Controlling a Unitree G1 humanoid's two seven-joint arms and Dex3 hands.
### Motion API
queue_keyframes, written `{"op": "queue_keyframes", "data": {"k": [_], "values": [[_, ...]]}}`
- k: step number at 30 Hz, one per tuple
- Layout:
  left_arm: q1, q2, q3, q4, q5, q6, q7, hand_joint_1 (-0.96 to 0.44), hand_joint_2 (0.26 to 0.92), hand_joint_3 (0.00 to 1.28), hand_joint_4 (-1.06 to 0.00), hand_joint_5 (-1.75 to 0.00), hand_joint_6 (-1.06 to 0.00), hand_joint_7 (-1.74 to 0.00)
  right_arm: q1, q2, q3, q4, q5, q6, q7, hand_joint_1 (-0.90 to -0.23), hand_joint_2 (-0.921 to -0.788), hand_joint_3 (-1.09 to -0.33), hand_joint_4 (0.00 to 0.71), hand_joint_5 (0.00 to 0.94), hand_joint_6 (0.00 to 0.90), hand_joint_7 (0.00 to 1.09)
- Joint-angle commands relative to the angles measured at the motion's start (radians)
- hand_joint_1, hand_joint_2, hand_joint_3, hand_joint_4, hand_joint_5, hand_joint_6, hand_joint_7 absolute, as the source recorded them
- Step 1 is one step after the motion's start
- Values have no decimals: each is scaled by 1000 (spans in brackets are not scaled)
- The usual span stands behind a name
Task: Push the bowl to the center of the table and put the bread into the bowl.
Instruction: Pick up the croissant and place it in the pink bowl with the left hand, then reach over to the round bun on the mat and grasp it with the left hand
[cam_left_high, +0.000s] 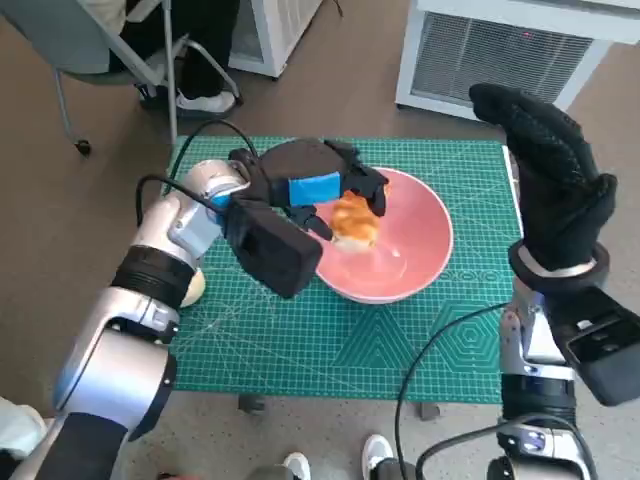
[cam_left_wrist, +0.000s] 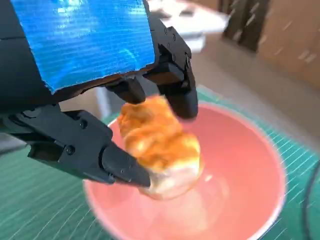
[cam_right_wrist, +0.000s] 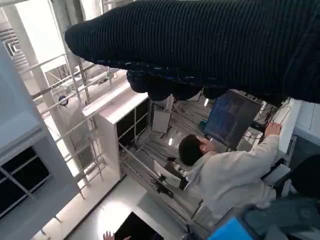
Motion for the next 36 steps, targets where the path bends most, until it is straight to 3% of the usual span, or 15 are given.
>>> {"op": "queue_keyframes", "data": {"k": [1, 6, 14, 26, 36], "values": [[22, 26, 26, -60, -45, -16, -20, -173, 813, 5, -91, -10, -287, -57, 22, -1, -3, -2, 14, 13, -4, -531, -921, -864, -1, 447, -1, 582], [65, 67, 56, -131, -89, -54, -23, -236, 808, 1, -86, -8, -270, -28, 22, 0, 0, -11, 14, 19, -5, -530, -921, -862, -1, 449, -1, 583], [191, 199, 156, -360, -236, -51, -115, -227, 795, 0, -141, -21, -281, -26, 25, 0, 3, -22, 17, 21, -2, -531, -921, -859, -1, 450, -1, 585], [414, 428, 326, -509, -300, -75, -84, -304, 825, 10, -181, -16, -279, -23, 32, 5, 14, -50, 32, 35, 4, -529, -921, -857, -1, 447, -1, 585], [613, 555, 426, -600, -309, 7, -84, -304, 825, 4, -194, -9, -296, -28, 29, 10, 26, -60, 42, 46, 10, -529, -921, -857, -1, 445, -1, 585]]}}
